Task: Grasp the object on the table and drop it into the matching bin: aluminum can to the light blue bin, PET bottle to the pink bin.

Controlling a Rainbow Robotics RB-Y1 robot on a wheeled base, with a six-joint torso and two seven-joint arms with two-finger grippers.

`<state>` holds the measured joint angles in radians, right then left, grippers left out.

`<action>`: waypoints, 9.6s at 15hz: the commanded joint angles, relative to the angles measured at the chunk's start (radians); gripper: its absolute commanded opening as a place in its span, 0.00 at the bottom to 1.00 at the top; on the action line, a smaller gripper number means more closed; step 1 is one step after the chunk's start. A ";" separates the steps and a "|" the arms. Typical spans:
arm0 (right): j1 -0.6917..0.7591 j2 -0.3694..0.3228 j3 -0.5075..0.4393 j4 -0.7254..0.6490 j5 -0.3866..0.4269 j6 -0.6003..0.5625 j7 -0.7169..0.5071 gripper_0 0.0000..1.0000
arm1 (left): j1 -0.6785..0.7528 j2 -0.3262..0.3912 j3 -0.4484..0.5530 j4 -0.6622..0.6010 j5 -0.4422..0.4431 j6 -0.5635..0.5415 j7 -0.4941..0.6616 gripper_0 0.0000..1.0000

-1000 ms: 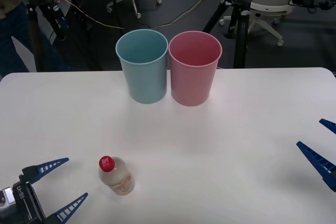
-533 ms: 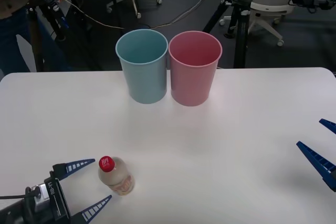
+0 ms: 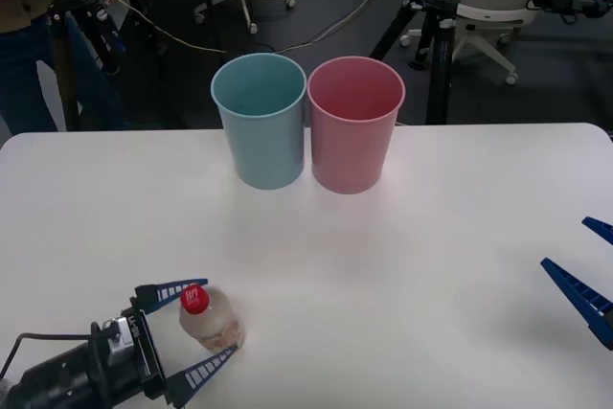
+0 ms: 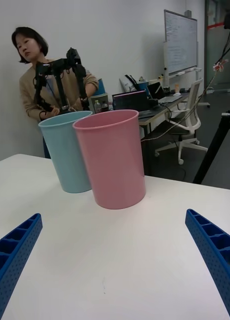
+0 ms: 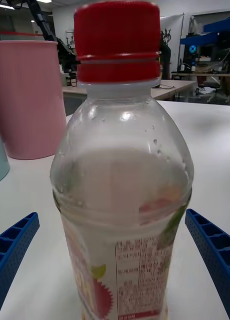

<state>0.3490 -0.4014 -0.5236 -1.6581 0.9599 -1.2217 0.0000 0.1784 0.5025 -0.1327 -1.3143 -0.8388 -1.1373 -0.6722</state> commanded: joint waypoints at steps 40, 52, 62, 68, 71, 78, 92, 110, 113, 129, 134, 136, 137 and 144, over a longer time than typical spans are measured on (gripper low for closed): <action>0.000 0.000 0.000 0.000 0.000 0.000 0.000 1.00 | 0.148 0.206 0.193 -0.456 0.056 0.080 0.436 0.00; 0.000 0.000 0.000 0.000 0.000 0.000 0.000 1.00 | -0.109 0.280 0.085 -0.566 0.066 0.332 0.648 0.00; 0.000 0.000 0.000 0.000 0.000 0.000 0.000 1.00 | -0.525 0.432 -0.265 -0.657 -0.008 0.719 0.931 0.00; 0.000 0.000 0.000 0.000 0.000 0.000 0.000 1.00 | -0.772 0.373 -0.389 -0.540 -0.103 0.768 1.088 0.00; 0.000 0.000 0.000 0.000 0.000 0.000 0.000 1.00 | -0.856 0.281 -0.407 -0.428 -0.158 0.768 1.088 0.00; 0.000 0.000 0.000 0.000 0.000 0.000 0.000 1.00 | -0.998 0.113 -0.407 -0.174 -0.286 0.766 1.088 0.00; 0.000 0.000 0.000 0.000 0.000 0.000 0.000 1.00 | -1.191 -0.142 -0.410 0.237 -0.373 0.766 1.094 0.00; 0.000 0.000 0.000 0.000 0.000 0.000 0.000 1.00 | -1.199 -0.164 -0.462 0.239 -0.307 0.812 1.151 1.00; 0.000 0.000 0.000 0.000 0.000 0.000 0.000 1.00 | -1.197 -0.162 -0.462 0.239 -0.304 0.812 1.148 1.00; 0.000 0.000 0.000 0.000 0.000 0.000 0.000 1.00 | -1.191 -0.056 -0.464 0.205 -0.115 0.685 1.050 1.00; 0.000 0.000 0.000 0.000 0.000 0.000 0.000 1.00 | -1.172 0.044 -0.464 0.178 0.021 0.565 0.973 1.00; 0.000 0.000 0.000 0.000 0.000 0.000 0.000 1.00 | -1.103 0.114 -0.464 0.060 0.053 0.567 0.962 1.00; 0.000 0.000 0.000 0.000 0.000 0.000 0.000 1.00 | -1.070 0.151 -0.464 0.000 0.073 0.567 0.958 1.00; 0.000 0.000 0.000 0.000 0.000 0.000 0.000 1.00 | -0.766 0.370 -0.323 -0.339 0.136 0.554 0.913 1.00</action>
<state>0.3491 -0.4014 -0.5236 -1.6581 0.9599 -1.2217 0.0000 -0.6252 0.8586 -0.4851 -1.6245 -0.7000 -0.5757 0.2435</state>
